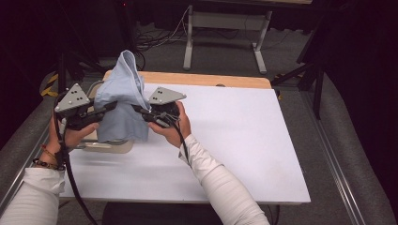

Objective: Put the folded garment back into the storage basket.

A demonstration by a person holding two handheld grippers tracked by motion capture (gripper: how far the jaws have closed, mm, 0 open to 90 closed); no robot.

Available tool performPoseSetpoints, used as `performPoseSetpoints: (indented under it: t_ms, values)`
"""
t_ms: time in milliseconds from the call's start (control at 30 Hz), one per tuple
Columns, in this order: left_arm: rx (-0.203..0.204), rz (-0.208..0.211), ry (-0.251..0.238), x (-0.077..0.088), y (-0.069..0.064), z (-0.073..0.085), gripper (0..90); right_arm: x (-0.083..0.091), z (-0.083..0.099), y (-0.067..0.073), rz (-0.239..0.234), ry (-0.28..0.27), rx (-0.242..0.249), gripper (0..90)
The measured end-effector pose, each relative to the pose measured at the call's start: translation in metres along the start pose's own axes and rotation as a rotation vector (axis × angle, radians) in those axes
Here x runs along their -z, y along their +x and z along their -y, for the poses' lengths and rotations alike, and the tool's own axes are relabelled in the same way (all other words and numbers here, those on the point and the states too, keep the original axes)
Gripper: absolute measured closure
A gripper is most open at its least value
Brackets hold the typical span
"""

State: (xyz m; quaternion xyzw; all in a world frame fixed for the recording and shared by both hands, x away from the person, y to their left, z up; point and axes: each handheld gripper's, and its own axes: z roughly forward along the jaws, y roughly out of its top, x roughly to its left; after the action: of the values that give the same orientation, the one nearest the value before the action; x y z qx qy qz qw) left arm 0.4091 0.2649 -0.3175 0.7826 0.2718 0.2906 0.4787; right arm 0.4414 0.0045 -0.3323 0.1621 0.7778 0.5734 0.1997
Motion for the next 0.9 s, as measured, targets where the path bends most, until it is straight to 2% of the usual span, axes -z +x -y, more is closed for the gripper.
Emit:
performPoseSetpoints:
  t_ms: [267,700,800,900]
  values:
    - [0.008,-0.054,0.031,0.003,0.014,0.005,70.7,-0.026,-0.003,0.000,0.007,-0.005,-0.033,74.1]
    - [0.041,-0.078,0.074,-0.002,0.030,0.021,70.6,-0.055,0.005,-0.001,0.004,0.019,-0.077,74.1]
    - [0.048,-0.096,0.081,-0.002,0.034,0.025,70.6,-0.062,0.007,0.000,0.003,0.024,-0.089,74.1]
    - [0.047,-0.105,0.098,-0.002,0.040,0.026,70.4,-0.073,0.008,0.001,-0.006,0.028,-0.116,74.1]
